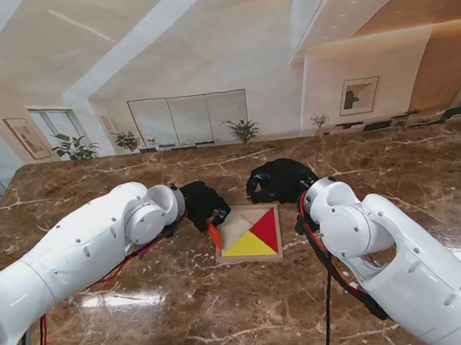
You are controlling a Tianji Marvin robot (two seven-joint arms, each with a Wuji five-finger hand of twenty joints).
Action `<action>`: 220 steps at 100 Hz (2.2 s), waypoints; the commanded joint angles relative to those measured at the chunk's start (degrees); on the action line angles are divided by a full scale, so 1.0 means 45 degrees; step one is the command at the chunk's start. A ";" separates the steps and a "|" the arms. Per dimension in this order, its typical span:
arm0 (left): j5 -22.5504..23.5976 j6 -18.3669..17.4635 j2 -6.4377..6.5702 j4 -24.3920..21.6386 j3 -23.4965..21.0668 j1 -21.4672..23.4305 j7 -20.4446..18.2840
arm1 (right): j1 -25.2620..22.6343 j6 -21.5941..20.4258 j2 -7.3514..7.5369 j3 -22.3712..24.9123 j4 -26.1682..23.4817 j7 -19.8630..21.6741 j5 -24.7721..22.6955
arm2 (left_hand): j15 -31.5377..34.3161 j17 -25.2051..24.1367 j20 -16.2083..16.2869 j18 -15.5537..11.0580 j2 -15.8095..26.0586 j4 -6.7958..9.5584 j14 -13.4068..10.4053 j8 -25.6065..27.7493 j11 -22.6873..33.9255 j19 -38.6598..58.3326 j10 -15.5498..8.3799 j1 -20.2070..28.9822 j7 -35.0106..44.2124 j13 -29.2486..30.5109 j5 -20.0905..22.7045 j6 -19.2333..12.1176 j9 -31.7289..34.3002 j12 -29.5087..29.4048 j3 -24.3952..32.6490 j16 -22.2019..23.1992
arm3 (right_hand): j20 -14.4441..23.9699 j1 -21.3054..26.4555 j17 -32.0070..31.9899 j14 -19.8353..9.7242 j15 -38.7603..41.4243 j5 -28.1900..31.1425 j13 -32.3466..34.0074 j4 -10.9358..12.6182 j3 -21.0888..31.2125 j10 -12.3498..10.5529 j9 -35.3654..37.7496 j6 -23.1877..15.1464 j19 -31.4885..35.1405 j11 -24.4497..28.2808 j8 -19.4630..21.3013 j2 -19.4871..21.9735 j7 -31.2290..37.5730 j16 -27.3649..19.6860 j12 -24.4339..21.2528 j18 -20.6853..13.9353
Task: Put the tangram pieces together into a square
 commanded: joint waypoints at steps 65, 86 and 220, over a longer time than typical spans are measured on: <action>0.0389 0.0201 -0.0666 0.0815 0.0994 -0.0271 0.1185 | -0.0109 0.0096 0.0019 0.0082 0.0082 0.0271 0.0179 | 0.0244 -0.0304 -0.0206 -0.0052 0.0080 0.0284 -0.0009 0.0337 0.0223 0.0035 -0.0353 0.0691 0.0103 -0.0220 0.0162 -0.0343 -0.0122 0.0130 0.0771 -0.0202 | -0.0084 -0.0589 0.0043 -0.0063 0.0184 -0.0201 0.0422 0.0255 0.0037 0.0019 0.0029 0.0058 0.0476 0.0129 0.0018 0.0370 0.0211 -0.0052 -0.0065 -0.0056; 0.0773 0.0443 0.0061 -0.0833 -0.0032 0.0262 0.0040 | -0.0135 0.0105 0.0026 0.0111 0.0071 0.0305 0.0194 | 0.0234 -0.0396 -0.0214 0.0018 0.0367 0.0327 0.0002 0.0120 0.0210 -0.0031 -0.0314 0.0577 0.0096 -0.0326 -0.0081 -0.0356 -0.0337 0.0136 0.0749 -0.0218 | -0.0087 -0.0593 0.0059 -0.0056 0.0186 -0.0183 0.0441 0.0255 0.0042 0.0049 0.0053 0.0070 0.0482 0.0129 0.0016 0.0368 0.0219 -0.0054 -0.0066 -0.0059; 0.1056 0.1113 0.0016 -0.0628 -0.0653 0.1034 0.0876 | -0.0041 -0.0217 -0.0046 0.0054 0.0405 -0.0030 0.0384 | 0.0245 -0.0440 -0.0171 0.0000 0.0475 0.0379 0.0033 -0.0115 0.0193 -0.0034 -0.0215 0.0655 0.0246 -0.0410 -0.0032 -0.0367 -0.0379 0.0041 0.0799 -0.0277 | -0.0105 -0.0598 0.0065 -0.0076 0.0191 -0.0205 0.0442 0.0253 0.0045 0.0041 0.0028 0.0079 0.0501 0.0144 0.0002 0.0383 0.0239 -0.0061 -0.0067 -0.0065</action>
